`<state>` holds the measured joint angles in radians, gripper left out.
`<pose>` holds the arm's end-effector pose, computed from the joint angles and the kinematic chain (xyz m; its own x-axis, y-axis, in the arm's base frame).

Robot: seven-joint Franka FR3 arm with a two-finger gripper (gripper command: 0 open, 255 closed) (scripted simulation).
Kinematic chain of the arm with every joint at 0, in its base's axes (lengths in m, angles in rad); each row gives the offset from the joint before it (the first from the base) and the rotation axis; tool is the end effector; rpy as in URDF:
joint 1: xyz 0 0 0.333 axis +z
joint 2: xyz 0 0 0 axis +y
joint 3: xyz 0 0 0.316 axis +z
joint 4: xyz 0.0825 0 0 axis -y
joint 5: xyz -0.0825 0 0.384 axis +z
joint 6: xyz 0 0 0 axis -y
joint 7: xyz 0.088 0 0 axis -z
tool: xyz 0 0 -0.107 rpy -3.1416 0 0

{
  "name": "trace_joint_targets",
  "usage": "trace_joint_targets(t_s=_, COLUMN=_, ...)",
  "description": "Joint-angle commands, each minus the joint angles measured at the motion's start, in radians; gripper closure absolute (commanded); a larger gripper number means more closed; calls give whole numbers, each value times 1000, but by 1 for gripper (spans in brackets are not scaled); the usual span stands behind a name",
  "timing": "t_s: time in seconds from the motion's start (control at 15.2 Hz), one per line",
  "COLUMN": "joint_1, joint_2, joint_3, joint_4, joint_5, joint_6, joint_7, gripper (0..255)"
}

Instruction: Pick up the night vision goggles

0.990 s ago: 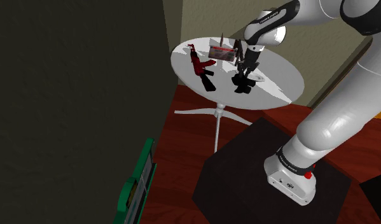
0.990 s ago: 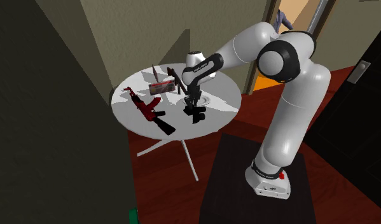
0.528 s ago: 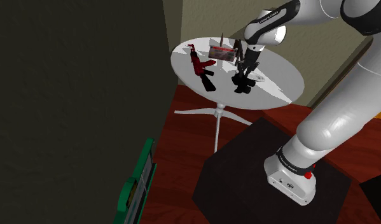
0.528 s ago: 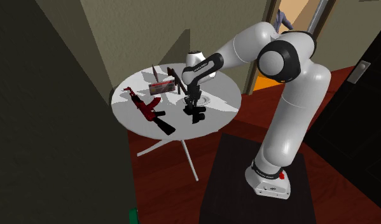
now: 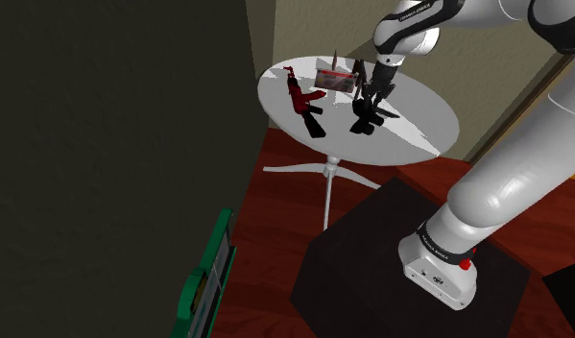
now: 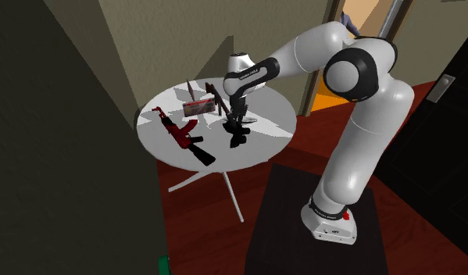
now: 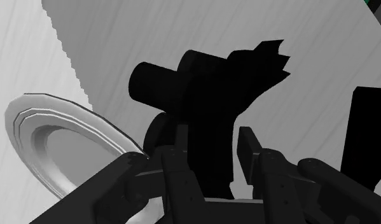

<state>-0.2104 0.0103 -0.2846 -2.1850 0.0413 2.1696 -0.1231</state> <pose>0.4679 -0.2506 0.3816 0.9227 -0.3850 -0.0217 -0.3855 -0.9221 -0.0335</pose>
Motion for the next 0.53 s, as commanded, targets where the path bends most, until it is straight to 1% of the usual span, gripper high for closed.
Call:
trace_joint_targets(t_s=0.0, joint_1=0, joint_2=-15, joint_3=0, joint_4=12, joint_5=-6, joint_6=-26, joint_7=5, gripper=255)
trace_joint_targets(t_s=0.33, joint_1=1, joint_2=-45, joint_3=1, joint_4=50, joint_5=-17, joint_6=-92, joint_7=14, gripper=255)
trace_joint_targets(t_s=0.46, joint_1=1, joint_2=-45, joint_3=1, joint_4=51, joint_5=-17, joint_6=-94, joint_7=14, gripper=255)
